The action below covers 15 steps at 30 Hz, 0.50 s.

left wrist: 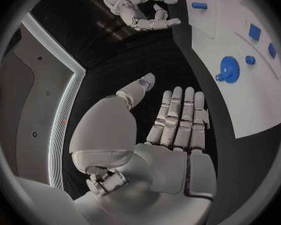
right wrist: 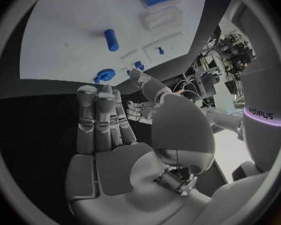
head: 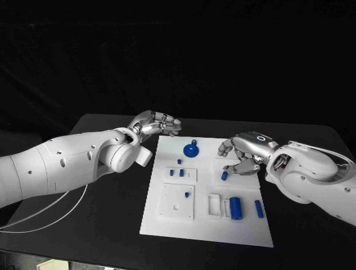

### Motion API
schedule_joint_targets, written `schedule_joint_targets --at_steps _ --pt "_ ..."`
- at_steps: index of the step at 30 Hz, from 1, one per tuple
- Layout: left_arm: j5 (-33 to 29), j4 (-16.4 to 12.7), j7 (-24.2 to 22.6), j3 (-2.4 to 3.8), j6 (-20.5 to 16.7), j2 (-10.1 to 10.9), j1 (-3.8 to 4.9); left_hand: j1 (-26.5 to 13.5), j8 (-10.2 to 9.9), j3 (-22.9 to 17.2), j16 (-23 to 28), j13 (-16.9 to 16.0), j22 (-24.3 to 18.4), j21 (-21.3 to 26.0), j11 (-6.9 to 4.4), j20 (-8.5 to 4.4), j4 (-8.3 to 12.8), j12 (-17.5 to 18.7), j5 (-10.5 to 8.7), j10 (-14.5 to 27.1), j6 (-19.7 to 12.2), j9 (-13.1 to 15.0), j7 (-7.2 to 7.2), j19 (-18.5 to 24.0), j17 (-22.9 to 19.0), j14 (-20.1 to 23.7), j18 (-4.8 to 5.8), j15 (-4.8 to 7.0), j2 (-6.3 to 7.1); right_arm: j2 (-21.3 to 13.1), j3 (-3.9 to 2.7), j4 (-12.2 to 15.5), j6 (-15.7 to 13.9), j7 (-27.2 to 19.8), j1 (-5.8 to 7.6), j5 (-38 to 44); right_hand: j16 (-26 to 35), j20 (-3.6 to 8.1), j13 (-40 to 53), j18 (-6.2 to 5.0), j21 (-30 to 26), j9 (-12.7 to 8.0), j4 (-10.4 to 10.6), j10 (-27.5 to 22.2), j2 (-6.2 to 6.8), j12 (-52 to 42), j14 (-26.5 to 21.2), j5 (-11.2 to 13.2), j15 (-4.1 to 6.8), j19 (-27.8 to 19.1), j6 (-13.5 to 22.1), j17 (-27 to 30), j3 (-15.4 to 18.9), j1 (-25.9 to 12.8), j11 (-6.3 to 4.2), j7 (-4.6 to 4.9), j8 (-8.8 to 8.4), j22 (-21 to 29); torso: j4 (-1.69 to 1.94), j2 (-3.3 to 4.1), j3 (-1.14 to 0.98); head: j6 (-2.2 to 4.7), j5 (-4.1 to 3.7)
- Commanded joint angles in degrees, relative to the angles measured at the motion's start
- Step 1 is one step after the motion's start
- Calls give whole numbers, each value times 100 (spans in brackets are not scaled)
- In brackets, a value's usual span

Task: Assemble the parts on the task board

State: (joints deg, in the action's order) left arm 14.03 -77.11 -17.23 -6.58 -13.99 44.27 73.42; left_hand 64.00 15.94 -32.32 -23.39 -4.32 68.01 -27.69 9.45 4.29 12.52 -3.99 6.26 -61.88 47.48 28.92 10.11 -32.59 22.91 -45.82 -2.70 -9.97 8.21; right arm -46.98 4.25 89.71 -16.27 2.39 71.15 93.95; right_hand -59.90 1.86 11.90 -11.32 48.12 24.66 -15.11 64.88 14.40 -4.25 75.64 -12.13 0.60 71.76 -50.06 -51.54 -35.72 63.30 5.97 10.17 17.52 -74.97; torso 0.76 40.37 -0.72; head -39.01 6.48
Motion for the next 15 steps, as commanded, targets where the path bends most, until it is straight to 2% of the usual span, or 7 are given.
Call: schedule_joint_targets --at_steps 1,9,15 --pt "-50 -17 -74 5 132 -9 5 4 34 15 -59 2 15 -43 0 -4 -13 -38 24 -68 28 -10 7 -61 17 -73 -73 3 -48 -5 2 -120 348 -68 -1 15 -34 3 -29 -368 -18 -15 -5 -54 42 44 -67 -71 -34 -50 78 15 94 -20 35 16 -40 -93 6 7 -7 10 -19" --pt "-50 -11 -76 5 151 -9 5 4 47 20 -98 -4 27 -45 -25 -22 -6 -59 25 -132 42 -14 1 -104 33 -115 -76 21 -59 59 105 -251 486 -46 -31 113 -61 -20 -124 -368 -45 -42 -38 -187 58 52 -159 -233 -82 -142 207 63 345 -107 85 71 -76 -93 6 12 -10 15 -38" --pt "-50 -4 -79 5 151 -6 5 0 53 23 -103 -5 30 -43 -31 -25 -6 -63 25 -146 51 -13 -2 -112 34 -118 -75 23 -64 118 176 -354 567 5 -109 346 -75 -24 -152 -368 -58 -39 -64 -192 15 32 -190 -224 -80 -169 211 85 385 -58 80 64 -60 -89 9 9 -4 12 -73"
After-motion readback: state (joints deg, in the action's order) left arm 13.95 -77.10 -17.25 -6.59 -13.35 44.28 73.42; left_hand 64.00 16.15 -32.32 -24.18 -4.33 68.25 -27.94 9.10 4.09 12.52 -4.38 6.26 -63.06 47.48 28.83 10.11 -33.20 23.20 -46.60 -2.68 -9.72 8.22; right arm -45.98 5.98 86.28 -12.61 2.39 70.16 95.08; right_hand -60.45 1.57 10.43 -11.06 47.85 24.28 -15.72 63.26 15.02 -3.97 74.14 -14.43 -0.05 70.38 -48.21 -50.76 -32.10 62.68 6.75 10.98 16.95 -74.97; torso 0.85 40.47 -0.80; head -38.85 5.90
